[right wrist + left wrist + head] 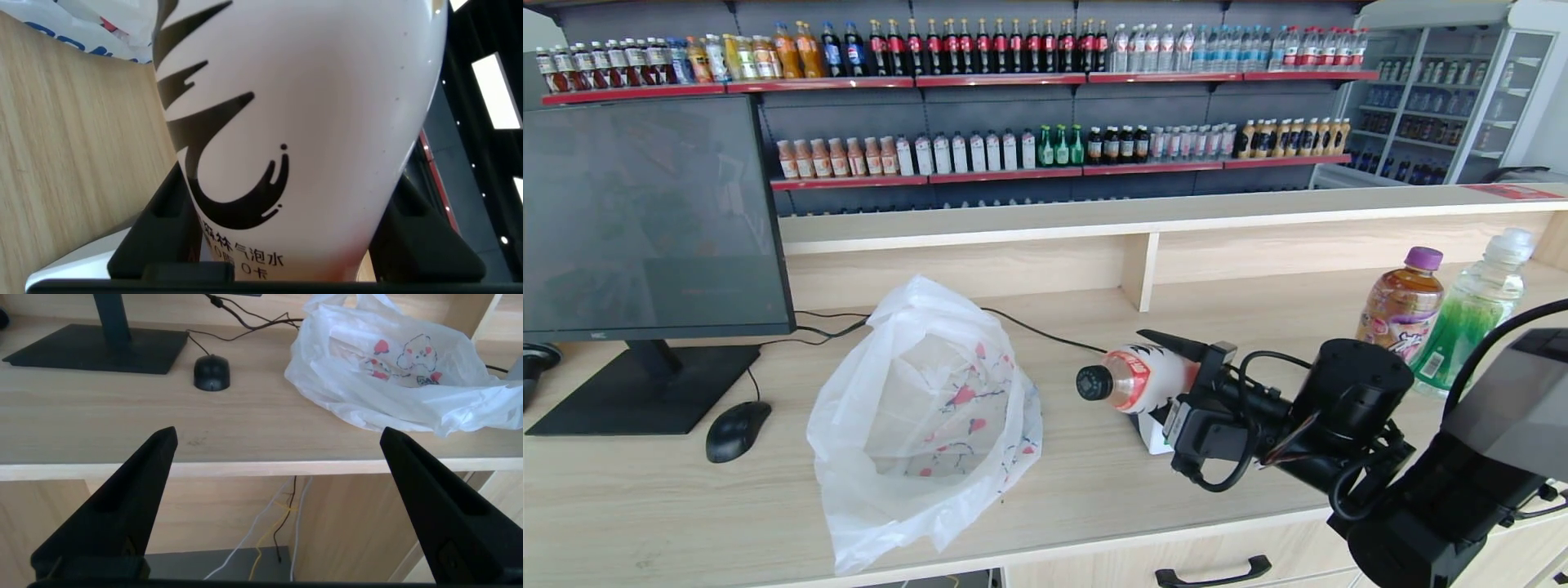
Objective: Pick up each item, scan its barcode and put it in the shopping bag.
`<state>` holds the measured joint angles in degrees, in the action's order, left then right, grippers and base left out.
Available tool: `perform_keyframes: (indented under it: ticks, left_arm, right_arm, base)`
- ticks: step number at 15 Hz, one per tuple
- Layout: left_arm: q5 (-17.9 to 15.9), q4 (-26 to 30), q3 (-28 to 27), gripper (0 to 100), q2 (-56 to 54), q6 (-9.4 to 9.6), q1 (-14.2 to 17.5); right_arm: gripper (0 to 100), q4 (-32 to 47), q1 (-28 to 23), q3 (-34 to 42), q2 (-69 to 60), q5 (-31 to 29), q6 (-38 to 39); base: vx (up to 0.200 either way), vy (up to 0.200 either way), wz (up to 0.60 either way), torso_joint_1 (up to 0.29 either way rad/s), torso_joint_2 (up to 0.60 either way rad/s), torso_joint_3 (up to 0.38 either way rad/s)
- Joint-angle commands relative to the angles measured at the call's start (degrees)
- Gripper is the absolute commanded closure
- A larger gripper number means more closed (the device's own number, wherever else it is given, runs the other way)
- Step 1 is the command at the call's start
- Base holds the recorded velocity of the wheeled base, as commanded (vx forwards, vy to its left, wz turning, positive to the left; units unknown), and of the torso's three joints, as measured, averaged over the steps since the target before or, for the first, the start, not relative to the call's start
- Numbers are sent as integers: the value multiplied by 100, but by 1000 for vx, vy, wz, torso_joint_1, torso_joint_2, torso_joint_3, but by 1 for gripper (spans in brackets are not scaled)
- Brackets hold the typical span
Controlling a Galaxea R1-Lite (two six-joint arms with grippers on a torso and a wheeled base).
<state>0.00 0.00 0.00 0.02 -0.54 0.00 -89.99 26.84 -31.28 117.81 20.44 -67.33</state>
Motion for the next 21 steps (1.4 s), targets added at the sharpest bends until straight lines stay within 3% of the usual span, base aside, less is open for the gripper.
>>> perform_keyframes:
  ticks: [1, 13, 21]
  left_arm:
    - [0, 0, 0, 0, -2, 1, 0]
    - [-9, 0, 0, 0, -2, 18, 0]
    - [0, 0, 0, 0, -2, 18, 0]
  right_arm:
    - [100, -1, 23, -10, 14, 3, 0]
    - [100, -1, 23, -27, -267, 74, 141]
    - [100, -1, 102, -1, -1322, -84, 1881]
  base:
    - [0, 0, 0, 0, 0, 0]
    - [0, 0, 0, 0, 0, 0]
    - [0, 0, 0, 0, 0, 0]
